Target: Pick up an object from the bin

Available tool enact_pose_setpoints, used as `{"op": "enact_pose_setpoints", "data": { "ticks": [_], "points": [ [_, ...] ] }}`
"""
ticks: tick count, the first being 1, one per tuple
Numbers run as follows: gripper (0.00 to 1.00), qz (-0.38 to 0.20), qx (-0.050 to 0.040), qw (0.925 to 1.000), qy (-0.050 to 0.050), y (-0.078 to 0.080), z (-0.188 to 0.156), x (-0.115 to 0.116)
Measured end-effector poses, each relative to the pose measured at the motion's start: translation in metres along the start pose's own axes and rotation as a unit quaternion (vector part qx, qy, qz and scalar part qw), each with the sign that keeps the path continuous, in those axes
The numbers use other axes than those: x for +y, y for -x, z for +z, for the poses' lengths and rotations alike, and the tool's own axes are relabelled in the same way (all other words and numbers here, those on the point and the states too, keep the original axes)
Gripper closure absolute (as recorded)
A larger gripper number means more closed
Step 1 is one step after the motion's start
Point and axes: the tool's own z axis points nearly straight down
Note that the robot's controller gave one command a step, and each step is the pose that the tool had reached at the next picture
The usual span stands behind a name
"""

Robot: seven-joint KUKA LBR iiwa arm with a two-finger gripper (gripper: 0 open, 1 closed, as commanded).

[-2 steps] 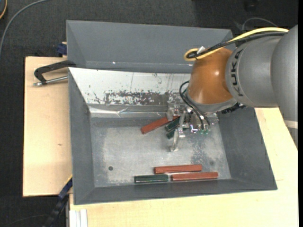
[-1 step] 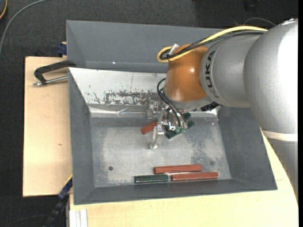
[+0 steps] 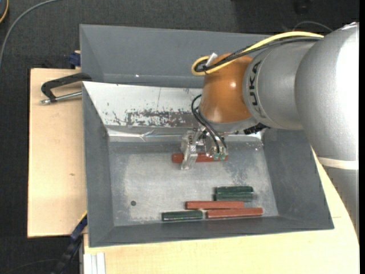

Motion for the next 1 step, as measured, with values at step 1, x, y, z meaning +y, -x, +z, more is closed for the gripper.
{"op": "enact_pose_setpoints", "data": {
  "ticks": [1],
  "points": [
    [1.00,-0.086,0.0015,0.9963,0.000,-0.0074,-0.0085,-0.0112]
  ]
}}
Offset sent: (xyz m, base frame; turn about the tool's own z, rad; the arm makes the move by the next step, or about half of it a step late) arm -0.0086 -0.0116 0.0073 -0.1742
